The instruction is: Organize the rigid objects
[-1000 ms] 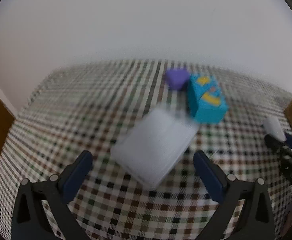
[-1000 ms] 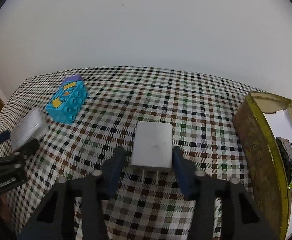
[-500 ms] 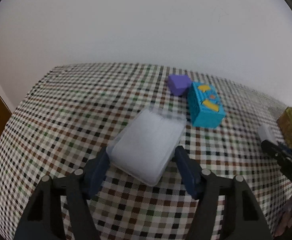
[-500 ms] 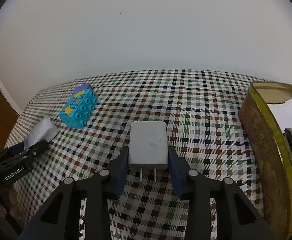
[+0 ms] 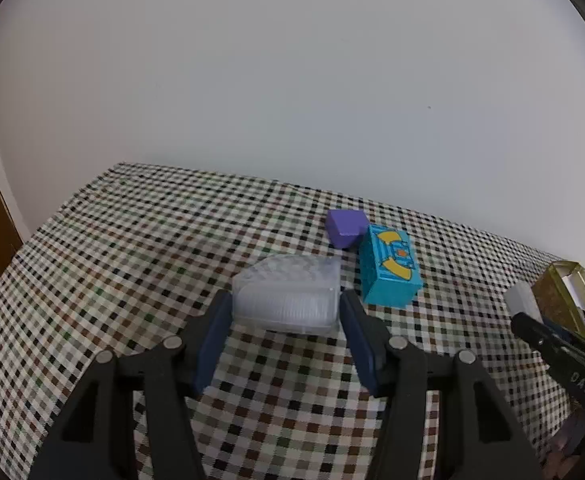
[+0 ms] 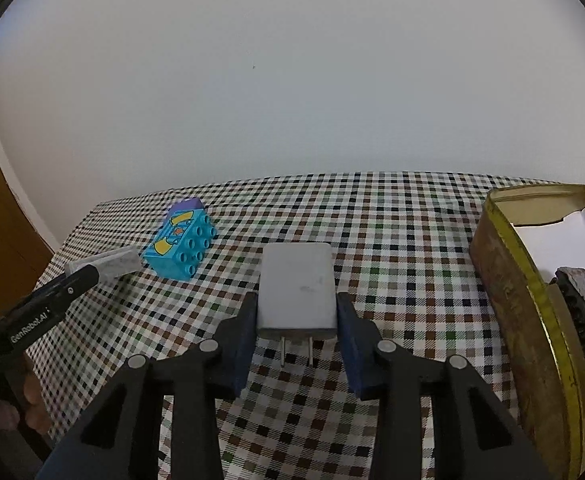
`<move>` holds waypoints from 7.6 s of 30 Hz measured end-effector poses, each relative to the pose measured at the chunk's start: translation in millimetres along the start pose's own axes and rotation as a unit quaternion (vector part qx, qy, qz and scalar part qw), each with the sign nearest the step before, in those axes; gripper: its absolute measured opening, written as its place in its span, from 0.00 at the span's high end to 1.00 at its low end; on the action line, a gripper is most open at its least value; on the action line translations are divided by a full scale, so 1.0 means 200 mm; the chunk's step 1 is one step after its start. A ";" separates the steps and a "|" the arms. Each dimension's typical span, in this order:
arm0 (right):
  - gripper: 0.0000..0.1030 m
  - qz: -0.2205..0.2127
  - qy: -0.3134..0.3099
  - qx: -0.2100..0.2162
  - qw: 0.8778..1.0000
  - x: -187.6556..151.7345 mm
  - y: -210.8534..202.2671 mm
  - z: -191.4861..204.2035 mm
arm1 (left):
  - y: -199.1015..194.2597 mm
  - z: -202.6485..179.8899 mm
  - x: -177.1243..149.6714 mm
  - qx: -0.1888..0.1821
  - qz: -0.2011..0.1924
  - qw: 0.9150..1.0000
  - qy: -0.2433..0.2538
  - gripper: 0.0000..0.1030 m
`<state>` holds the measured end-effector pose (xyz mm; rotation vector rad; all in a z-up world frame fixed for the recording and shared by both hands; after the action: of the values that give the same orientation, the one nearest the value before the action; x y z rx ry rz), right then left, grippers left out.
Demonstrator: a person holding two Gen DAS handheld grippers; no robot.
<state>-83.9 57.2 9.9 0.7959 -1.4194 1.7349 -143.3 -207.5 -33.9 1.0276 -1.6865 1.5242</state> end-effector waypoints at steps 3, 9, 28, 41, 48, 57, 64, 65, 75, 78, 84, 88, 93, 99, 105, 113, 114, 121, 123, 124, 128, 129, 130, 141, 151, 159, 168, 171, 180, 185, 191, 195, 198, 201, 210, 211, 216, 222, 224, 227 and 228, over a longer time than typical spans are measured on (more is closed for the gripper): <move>0.61 -0.009 0.001 0.001 1.000 0.03 0.06 0.04 | -0.06 -0.01 0.02 -0.011 -0.020 1.000 -0.013 0.47; 0.61 -0.019 -0.002 0.000 1.000 0.05 0.04 0.03 | -0.14 0.00 0.08 -0.032 -0.047 0.998 -0.016 0.57; 0.61 -0.006 0.017 0.006 1.000 0.05 0.04 -0.02 | -0.02 0.06 -0.06 0.021 0.075 0.997 0.014 0.11; 0.61 -0.014 0.018 0.013 1.000 0.04 0.01 -0.01 | 0.05 0.02 -0.11 0.015 0.095 0.994 0.057 0.49; 0.61 -0.036 0.025 0.058 0.997 0.06 -0.10 -0.03 | -0.09 -0.01 -0.05 0.016 0.022 1.000 0.016 0.49; 0.61 -0.081 0.026 0.082 0.993 0.07 -0.35 -0.13 | -0.22 -0.21 -0.05 -0.005 -0.037 0.999 0.022 0.49; 0.61 -0.101 0.030 0.070 0.992 0.09 -0.44 -0.22 | -0.26 -0.37 -0.11 -0.016 -0.046 0.998 0.039 0.49; 0.61 -0.103 0.031 0.070 0.992 0.10 -0.45 -0.23 | -0.27 -0.41 -0.11 -0.022 -0.048 0.998 0.037 0.49; 0.61 -0.155 0.036 0.042 0.986 0.19 -0.59 -0.45 | -0.38 -0.85 -0.13 -0.078 -0.068 0.993 0.049 0.49; 0.61 -0.165 0.043 0.024 0.985 0.23 -0.64 -0.60 | -0.38 -1.00 -0.14 -0.100 -0.063 0.991 0.055 0.49; 0.61 -0.163 0.060 -0.016 0.985 0.30 -0.66 -0.90 | -0.42 -1.32 -0.16 -0.138 -0.056 0.987 0.069 0.49; 0.61 -0.154 0.094 -0.022 0.983 0.33 -0.65 -1.06 | -0.44 -1.51 -0.17 -0.158 -0.050 0.983 0.075 0.49; 0.61 -0.138 0.061 -0.054 0.987 0.34 -0.61 -1.17 | -0.47 -1.67 -0.21 -0.170 -0.034 0.981 0.088 0.49; 0.61 -0.103 0.040 -0.083 0.991 0.32 -0.52 -1.27 | -0.44 -1.82 -0.29 -0.174 0.016 0.980 0.094 0.48; 0.61 -0.067 0.055 -0.081 0.993 0.31 -0.50 -1.27 | -0.46 -1.87 -0.35 -0.163 0.030 0.978 0.129 0.48; 0.61 -0.043 0.035 -0.084 0.995 0.29 -0.43 -1.23 | -0.44 -1.92 -0.40 -0.159 0.054 0.972 0.165 0.48; 0.61 -0.039 0.035 -0.083 0.995 0.29 -0.43 -1.23 | -0.45 -1.93 -0.41 -0.157 0.054 0.972 0.169 0.48; 0.60 -0.010 0.031 -0.081 0.996 0.25 -0.40 -1.23 | -0.43 -1.93 -0.42 -0.155 0.063 0.971 0.170 0.48; 0.60 0.003 0.026 -0.082 0.996 0.24 -0.38 -1.22 | -0.43 -1.93 -0.42 -0.154 0.064 0.971 0.171 0.48; 0.60 0.010 0.024 -0.083 0.996 0.23 -0.37 -1.22 | -0.43 -1.93 -0.42 -0.153 0.065 0.971 0.173 0.48; 0.60 0.024 0.024 -0.077 0.996 0.21 -0.34 -1.22 | -0.42 -1.94 -0.42 -0.152 0.066 0.969 0.181 0.48; 0.60 0.025 0.026 -0.078 0.996 0.21 -0.35 -1.22 | -0.42 -1.94 -0.43 -0.151 0.068 0.969 0.184 0.48; 0.60 0.022 0.027 -0.078 0.996 0.21 -0.35 -1.22 | -0.43 -1.94 -0.43 -0.152 0.068 0.968 0.188 0.47; 0.32 -0.073 0.099 -0.084 0.989 0.26 -0.54 -1.33 | -0.51 -1.91 -0.35 -0.160 0.018 0.975 0.155 0.01; 0.31 -0.135 0.115 -0.083 0.981 0.28 -0.63 -1.32 | -0.52 -1.79 -0.27 -0.129 -0.020 0.985 0.112 0.01; 0.23 -0.215 0.122 -0.114 0.962 0.28 -0.75 -1.31 | -0.46 -1.66 -0.22 -0.084 -0.043 0.992 0.079 0.01; 0.13 -0.269 0.111 -0.179 0.940 0.23 -0.78 -1.30 | -0.46 -1.53 -0.19 -0.023 -0.109 0.989 0.099 0.01; 0.13 -0.298 0.097 -0.200 0.928 0.21 -0.83 -1.24 | -0.44 -1.44 -0.18 -0.009 -0.121 0.989 0.089 0.01; 0.12 -0.364 0.034 -0.259 0.894 0.14 -0.95 -1.05 | -0.38 -1.17 -0.17 0.022 -0.121 0.990 0.069 0.01; 0.10 -0.368 0.037 -0.254 0.894 0.10 -0.97 -0.98 | -0.36 -1.06 -0.18 0.037 -0.115 0.990 0.065 0.01; 0.10 -0.376 0.016 -0.228 0.898 0.06 -0.94 -0.77 | -0.34 -0.92 -0.17 0.054 -0.117 0.989 0.070 0.01; 0.10 -0.366 0.020 -0.192 0.910 0.05 -0.88 -0.60 | -0.34 -0.80 -0.14 0.066 -0.120 0.988 0.075 0.01; 0.10 -0.354 0.003 -0.169 0.920 0.05 -0.81 -0.44 | -0.34 -0.71 -0.11 0.073 -0.123 0.987 0.076 0.01; 0.10 -0.346 -0.013 -0.152 0.926 0.05 -0.74 -0.28 | -0.33 -0.64 -0.10 0.083 -0.128 0.985 0.080 0.01; 0.10 -0.303 -0.021 -0.120 0.945 0.07 -0.51 -0.08 | -0.26 -0.39 -0.05 0.112 -0.132 0.982 0.076 0.01; 0.10 -0.297 -0.022 -0.115 0.948 0.08 -0.48 -0.07 | -0.26 -0.36 -0.04 0.116 -0.131 0.982 0.073 0.01; 0.10 -0.256 -0.014 -0.092 0.962 0.11 -0.31 0.02 | -0.20 -0.17 0.01 0.141 -0.125 0.981 0.054 0.01; 0.10 -0.186 -0.001 -0.048 0.981 0.17 -0.04 0.13 | -0.13 0.04 0.06 0.171 -0.107 0.979 0.014 0.01; 0.10 -0.165 0.004 -0.038 0.986 0.18 0.04 0.17 | -0.10 0.08 0.06 0.179 -0.101 0.979 0.006 0.01; 0.10 -0.137 0.013 -0.025 0.990 0.20 0.14 0.22 | -0.07 0.12 0.08 0.190 -0.091 0.977 -0.015 0.01; 0.10 -0.129 0.014 -0.023 0.991 0.21 0.18 0.23 | -0.06 0.14 0.08 0.193 -0.088 0.977 -0.020 0.01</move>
<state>-136.5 14.0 35.6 0.8845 -1.2716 1.5052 -139.2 -237.0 -18.4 1.3752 -1.3091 1.7596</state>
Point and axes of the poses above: each gripper's, at about its wrist camera, not at the fingertips, and y roughly the way its jaws point, z to its left, x to its top, the point moved 2 cm from there along y, roughly the way its jaws point, and after that the axes turned 10 degrees about -z, right-handed, at the moved point
